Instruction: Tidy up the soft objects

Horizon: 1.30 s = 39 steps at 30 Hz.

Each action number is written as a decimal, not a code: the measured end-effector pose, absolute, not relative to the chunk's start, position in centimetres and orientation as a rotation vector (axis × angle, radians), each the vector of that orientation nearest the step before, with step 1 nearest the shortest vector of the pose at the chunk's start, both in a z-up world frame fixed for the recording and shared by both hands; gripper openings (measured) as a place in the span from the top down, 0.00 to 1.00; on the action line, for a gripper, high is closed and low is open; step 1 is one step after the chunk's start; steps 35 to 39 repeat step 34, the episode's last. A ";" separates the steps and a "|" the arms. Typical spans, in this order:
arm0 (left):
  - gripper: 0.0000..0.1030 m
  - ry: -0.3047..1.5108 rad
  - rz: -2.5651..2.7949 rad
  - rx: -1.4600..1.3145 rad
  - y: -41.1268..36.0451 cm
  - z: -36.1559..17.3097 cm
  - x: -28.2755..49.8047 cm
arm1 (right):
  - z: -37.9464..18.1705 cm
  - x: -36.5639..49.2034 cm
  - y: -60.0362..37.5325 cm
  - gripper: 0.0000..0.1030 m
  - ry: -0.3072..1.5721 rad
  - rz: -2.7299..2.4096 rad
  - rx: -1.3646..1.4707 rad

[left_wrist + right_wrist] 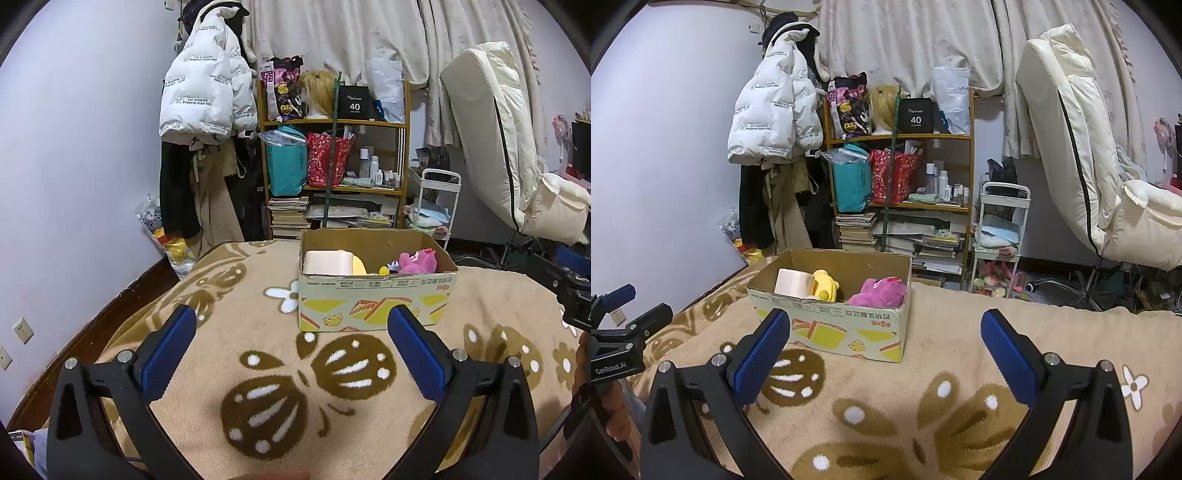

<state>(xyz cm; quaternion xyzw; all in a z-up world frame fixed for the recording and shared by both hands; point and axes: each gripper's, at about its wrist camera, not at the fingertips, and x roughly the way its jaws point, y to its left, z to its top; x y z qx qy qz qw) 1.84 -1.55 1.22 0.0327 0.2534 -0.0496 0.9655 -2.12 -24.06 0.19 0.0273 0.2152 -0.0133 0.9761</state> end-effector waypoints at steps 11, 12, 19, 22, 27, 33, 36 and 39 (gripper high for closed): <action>0.01 0.514 -0.098 0.063 -1.6 1.2 1.8 | 0.2 -2.1 -24.2 0.00 0.434 -0.025 0.054; 0.01 0.514 -0.097 0.063 -1.6 1.2 1.8 | 0.3 -2.0 -24.1 0.00 0.435 -0.026 0.053; 0.01 0.518 -0.095 0.062 -1.7 1.2 1.7 | 0.3 -2.0 -24.2 0.00 0.435 -0.024 0.054; 0.01 0.517 -0.096 0.064 -1.6 1.2 1.8 | 0.4 -2.0 -24.2 0.00 0.436 -0.025 0.054; 0.01 0.518 -0.096 0.064 -1.6 1.2 1.8 | 0.4 -2.0 -24.2 0.00 0.436 -0.025 0.053; 0.01 0.509 -0.087 0.061 -1.6 1.3 1.7 | 0.4 -2.0 -24.3 0.00 0.436 -0.025 0.053; 0.01 0.506 -0.086 0.058 -1.5 1.3 1.6 | 0.3 -2.0 -24.3 0.00 0.436 -0.024 0.054; 0.01 0.506 -0.086 0.058 -1.5 1.3 1.6 | 0.3 -2.0 -24.3 0.00 0.436 -0.024 0.054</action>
